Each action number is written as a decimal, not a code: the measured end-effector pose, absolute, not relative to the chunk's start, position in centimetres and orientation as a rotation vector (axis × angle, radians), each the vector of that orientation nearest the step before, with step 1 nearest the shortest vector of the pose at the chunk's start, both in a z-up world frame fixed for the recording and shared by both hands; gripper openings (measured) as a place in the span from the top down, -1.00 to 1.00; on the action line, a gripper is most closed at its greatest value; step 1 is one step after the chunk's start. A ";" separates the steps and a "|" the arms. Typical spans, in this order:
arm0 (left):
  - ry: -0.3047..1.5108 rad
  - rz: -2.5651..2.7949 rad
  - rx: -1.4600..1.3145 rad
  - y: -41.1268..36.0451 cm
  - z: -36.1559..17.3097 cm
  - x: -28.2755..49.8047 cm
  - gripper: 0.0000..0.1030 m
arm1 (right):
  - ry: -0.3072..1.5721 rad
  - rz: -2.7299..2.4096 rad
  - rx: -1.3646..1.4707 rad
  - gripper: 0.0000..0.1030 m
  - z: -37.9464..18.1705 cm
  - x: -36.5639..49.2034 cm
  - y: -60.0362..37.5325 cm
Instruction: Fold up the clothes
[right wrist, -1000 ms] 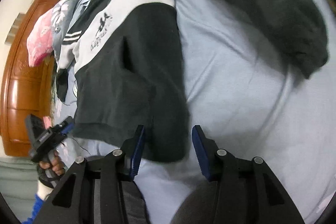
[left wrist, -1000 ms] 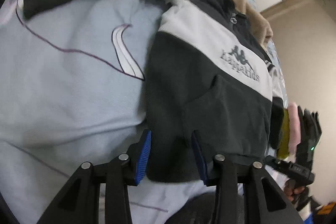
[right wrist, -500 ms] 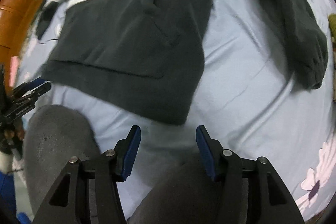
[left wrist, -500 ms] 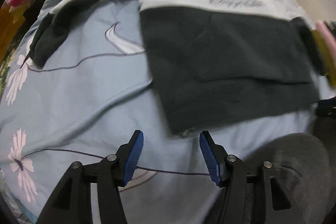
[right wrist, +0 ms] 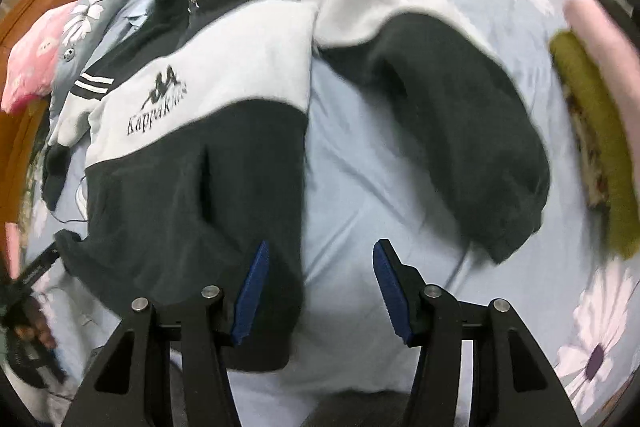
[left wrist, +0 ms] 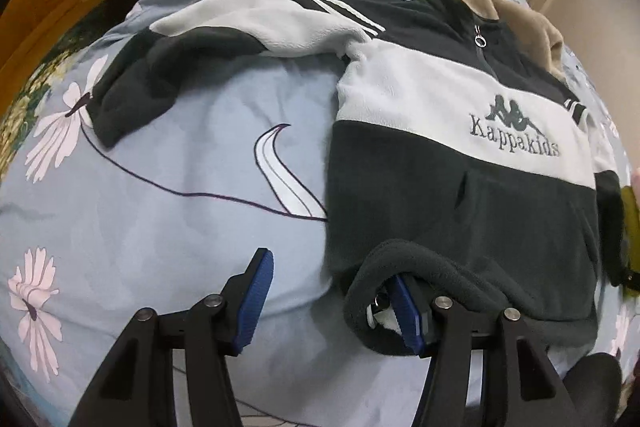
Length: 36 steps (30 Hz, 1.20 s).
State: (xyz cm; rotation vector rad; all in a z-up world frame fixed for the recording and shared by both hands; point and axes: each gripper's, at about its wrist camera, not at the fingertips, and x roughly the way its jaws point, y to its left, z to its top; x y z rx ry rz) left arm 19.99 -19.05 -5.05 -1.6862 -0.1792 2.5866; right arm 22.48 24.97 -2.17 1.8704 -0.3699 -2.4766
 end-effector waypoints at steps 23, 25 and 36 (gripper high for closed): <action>-0.131 2.562 -1.598 -16.2 -1.2 11.8 0.63 | -0.132 -2.432 1.807 -0.08 -3.7 25.7 17.2; -0.115 2.540 -1.600 -16.4 -1.1 12.0 0.59 | -0.141 -2.541 1.754 -0.08 -2.6 25.0 18.2; -0.175 2.488 -1.716 -18.1 -4.8 12.9 0.57 | -0.398 -2.528 1.706 -0.02 -0.7 22.2 22.6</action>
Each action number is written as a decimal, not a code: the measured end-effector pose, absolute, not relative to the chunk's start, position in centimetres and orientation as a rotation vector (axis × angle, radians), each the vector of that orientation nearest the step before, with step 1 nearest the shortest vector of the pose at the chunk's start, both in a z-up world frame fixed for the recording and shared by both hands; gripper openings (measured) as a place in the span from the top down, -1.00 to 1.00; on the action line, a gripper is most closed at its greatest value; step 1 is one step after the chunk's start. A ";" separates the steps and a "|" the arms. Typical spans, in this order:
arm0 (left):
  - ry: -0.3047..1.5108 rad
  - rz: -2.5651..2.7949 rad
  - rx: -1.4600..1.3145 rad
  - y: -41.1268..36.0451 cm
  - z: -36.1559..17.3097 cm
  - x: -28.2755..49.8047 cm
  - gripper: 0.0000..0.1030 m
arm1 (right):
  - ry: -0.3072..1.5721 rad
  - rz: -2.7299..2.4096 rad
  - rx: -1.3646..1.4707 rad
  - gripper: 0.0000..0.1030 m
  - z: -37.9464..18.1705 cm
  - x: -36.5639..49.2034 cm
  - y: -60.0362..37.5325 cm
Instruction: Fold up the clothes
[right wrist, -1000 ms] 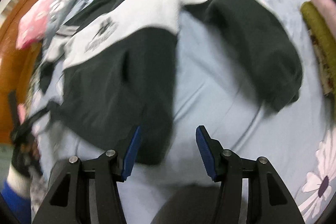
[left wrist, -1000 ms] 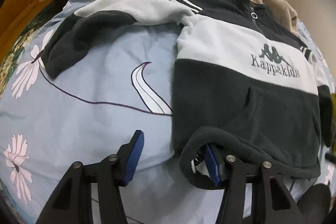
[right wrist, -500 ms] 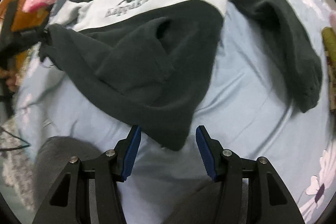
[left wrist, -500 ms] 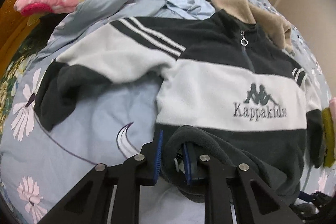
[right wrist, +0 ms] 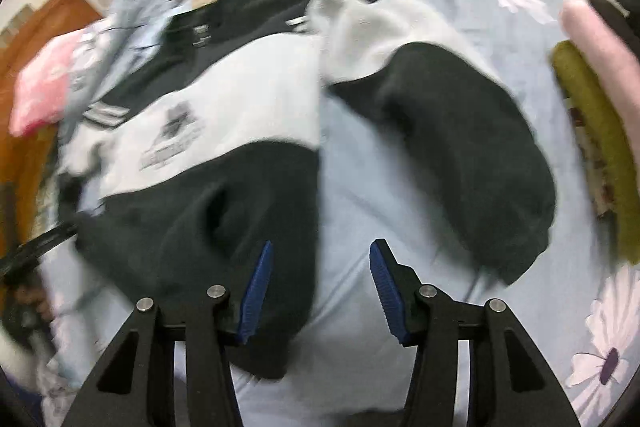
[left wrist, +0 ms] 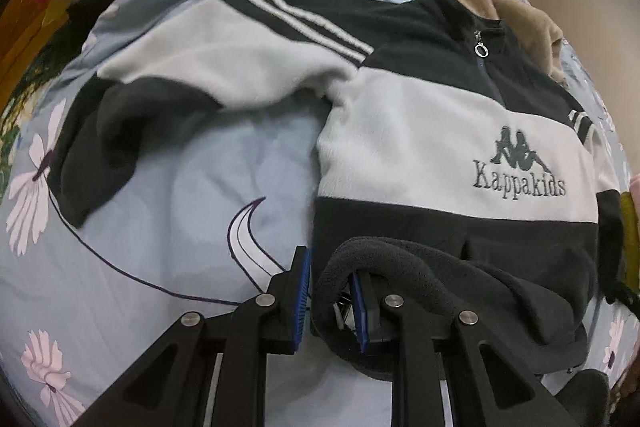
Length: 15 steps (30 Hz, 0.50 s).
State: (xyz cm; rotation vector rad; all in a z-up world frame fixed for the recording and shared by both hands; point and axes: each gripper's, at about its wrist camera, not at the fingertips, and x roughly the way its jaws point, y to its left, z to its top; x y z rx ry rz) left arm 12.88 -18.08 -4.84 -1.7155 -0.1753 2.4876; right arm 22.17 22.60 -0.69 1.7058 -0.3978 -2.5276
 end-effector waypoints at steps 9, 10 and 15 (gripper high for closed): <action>-0.181 2.492 -1.705 -16.8 -4.4 11.9 0.57 | -0.164 -2.310 1.759 -0.02 -3.2 26.5 17.2; -0.183 2.493 -1.701 -16.8 -4.3 12.1 0.57 | -0.149 -2.307 1.772 -0.02 -3.4 26.4 16.8; -0.185 2.485 -1.697 -17.4 -4.1 12.9 0.56 | -0.092 -2.392 1.868 -0.02 -4.6 25.8 17.0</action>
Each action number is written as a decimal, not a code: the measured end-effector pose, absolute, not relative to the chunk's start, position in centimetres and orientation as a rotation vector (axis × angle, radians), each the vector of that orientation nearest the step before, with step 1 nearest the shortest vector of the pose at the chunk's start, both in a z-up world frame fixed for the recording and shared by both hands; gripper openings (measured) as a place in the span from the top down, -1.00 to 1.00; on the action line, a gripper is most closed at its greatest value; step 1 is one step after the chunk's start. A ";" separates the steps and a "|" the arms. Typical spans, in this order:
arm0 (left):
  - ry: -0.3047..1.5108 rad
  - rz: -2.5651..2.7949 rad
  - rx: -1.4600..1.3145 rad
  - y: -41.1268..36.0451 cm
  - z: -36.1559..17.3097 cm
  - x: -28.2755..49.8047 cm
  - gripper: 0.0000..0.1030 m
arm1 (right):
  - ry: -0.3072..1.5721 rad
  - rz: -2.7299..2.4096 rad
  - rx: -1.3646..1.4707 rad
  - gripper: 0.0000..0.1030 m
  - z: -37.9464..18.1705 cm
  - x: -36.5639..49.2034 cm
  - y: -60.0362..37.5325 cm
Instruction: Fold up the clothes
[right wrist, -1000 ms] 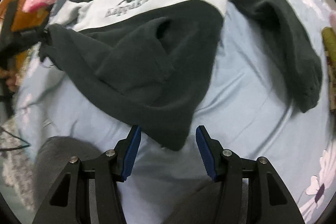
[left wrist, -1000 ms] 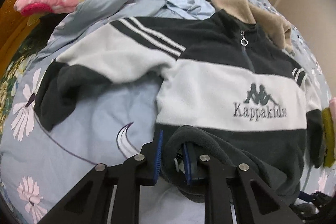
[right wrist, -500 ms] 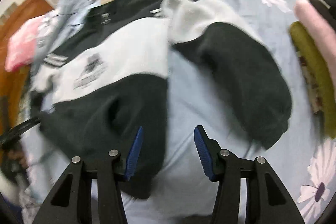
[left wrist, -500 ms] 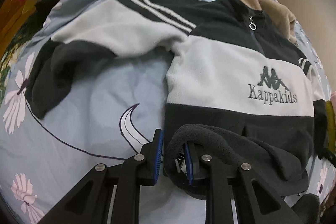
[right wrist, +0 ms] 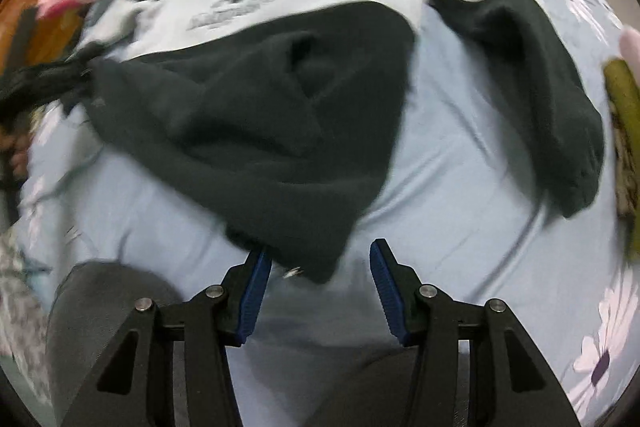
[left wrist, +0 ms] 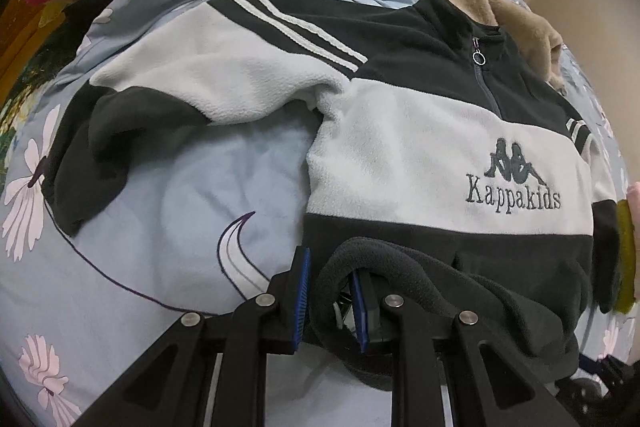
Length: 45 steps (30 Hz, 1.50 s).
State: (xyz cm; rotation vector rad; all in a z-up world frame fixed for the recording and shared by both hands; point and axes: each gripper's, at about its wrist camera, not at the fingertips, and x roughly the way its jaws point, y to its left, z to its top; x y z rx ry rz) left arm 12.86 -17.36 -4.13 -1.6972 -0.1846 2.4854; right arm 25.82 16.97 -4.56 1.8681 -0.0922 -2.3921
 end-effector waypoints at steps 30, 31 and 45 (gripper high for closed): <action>-0.017 2.712 -1.479 -17.5 4.3 23.6 0.71 | 0.026 -2.790 1.487 0.80 5.9 25.9 21.7; 0.013 2.728 -1.440 -17.8 5.4 24.0 0.71 | 0.069 -2.796 1.446 0.80 6.9 26.1 21.5; -0.101 2.547 -1.750 -22.1 -5.1 24.5 0.64 | -0.147 -2.364 1.647 0.61 1.4 27.0 21.9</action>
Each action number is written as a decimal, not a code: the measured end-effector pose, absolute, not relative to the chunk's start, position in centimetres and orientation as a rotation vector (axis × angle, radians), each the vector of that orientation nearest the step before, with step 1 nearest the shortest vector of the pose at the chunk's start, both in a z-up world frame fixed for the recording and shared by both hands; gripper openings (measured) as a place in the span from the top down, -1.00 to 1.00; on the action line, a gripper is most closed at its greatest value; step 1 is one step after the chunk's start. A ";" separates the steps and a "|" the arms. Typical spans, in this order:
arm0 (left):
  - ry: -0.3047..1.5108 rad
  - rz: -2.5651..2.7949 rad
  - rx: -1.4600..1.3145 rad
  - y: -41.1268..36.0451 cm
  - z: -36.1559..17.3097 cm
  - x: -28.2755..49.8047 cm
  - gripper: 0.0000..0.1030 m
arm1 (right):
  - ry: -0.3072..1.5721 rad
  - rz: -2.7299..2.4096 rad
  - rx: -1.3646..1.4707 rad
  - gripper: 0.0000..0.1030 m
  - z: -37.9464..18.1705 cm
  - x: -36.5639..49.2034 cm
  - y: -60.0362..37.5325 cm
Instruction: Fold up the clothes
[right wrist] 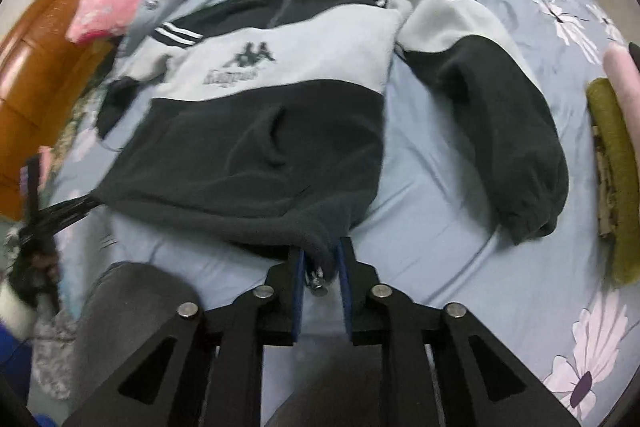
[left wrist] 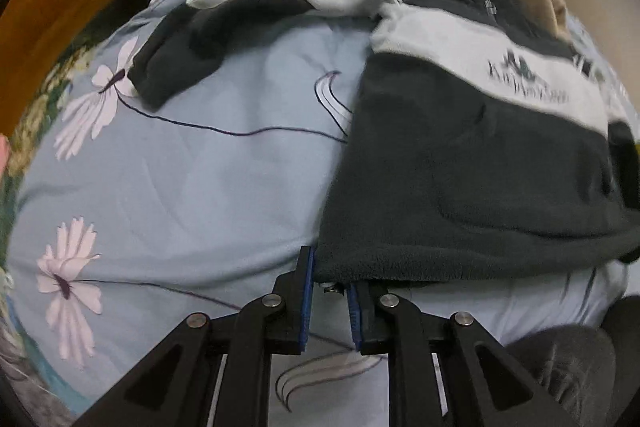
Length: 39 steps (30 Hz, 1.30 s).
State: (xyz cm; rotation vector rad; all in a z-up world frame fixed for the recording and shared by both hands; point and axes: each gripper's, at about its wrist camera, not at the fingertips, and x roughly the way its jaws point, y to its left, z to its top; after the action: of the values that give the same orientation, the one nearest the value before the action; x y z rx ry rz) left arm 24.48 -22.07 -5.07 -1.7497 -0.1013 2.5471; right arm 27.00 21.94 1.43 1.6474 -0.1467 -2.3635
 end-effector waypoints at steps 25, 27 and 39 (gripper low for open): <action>-0.690 2.456 -1.720 -26.3 -6.5 23.7 0.37 | -0.682 -2.120 1.748 0.01 -6.1 21.7 20.9; -0.671 2.432 -1.732 -25.4 -7.2 23.1 0.37 | -0.695 -2.117 1.776 0.01 -6.6 21.7 20.8; -0.702 2.380 -1.708 -25.0 -7.2 23.5 0.37 | -0.819 -2.193 1.720 0.91 -3.8 23.8 24.6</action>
State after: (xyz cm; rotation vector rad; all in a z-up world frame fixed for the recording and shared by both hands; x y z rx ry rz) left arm 23.52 -25.04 -7.25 -1.7077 -0.7019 2.3801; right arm 23.76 24.59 -3.77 1.7202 -0.8191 -2.1934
